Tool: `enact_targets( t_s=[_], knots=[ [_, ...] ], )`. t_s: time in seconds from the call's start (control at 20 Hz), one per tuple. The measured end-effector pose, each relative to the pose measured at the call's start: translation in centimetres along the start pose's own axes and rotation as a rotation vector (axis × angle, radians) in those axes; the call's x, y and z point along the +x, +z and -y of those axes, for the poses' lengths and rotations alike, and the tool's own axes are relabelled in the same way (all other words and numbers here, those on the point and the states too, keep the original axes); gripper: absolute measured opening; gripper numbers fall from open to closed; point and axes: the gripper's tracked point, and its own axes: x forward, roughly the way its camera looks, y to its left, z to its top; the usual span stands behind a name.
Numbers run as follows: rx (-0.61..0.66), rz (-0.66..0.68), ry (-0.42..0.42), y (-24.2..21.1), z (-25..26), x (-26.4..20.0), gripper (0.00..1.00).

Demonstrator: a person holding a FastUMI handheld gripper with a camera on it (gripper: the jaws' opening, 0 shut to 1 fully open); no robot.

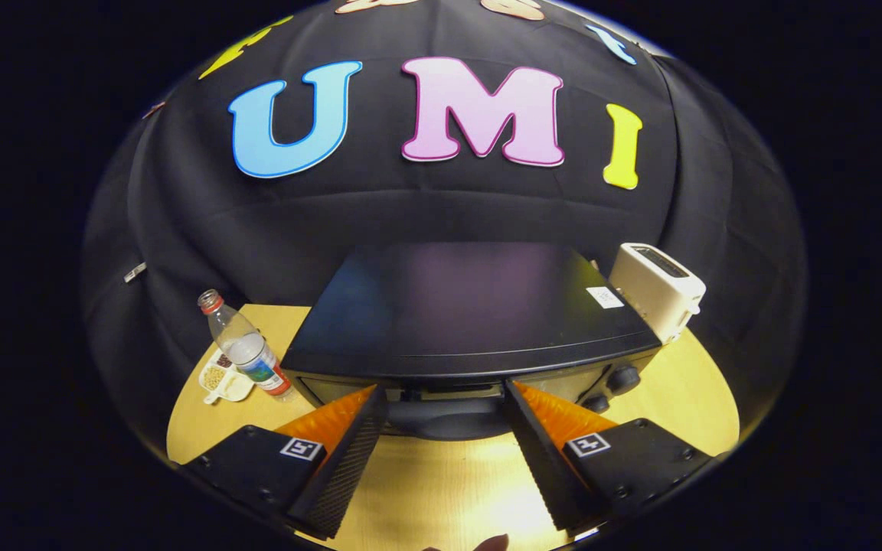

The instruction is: Open the toaster oven, put the food inside, and close the toaster oven door.

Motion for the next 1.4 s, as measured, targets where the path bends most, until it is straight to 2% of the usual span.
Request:
enact_targets(
  t_s=[0.35, 0.65, 1.0, 1.2, 1.4],
  knots=[
    [0.011, 0.0, 0.008, -0.1, 1.3, -0.2, 0.99],
    [-0.007, 0.002, 0.017, -2.4, 1.9, -1.8, 0.99],
    [0.001, -0.039, 0.021, -9.2, 2.5, -5.8, 0.99],
    [-0.029, -0.187, 0.009, -15.2, 3.2, -6.7, 0.98],
    [0.004, -0.308, 0.004, -19.8, 4.1, -7.8, 0.99]
  ],
)
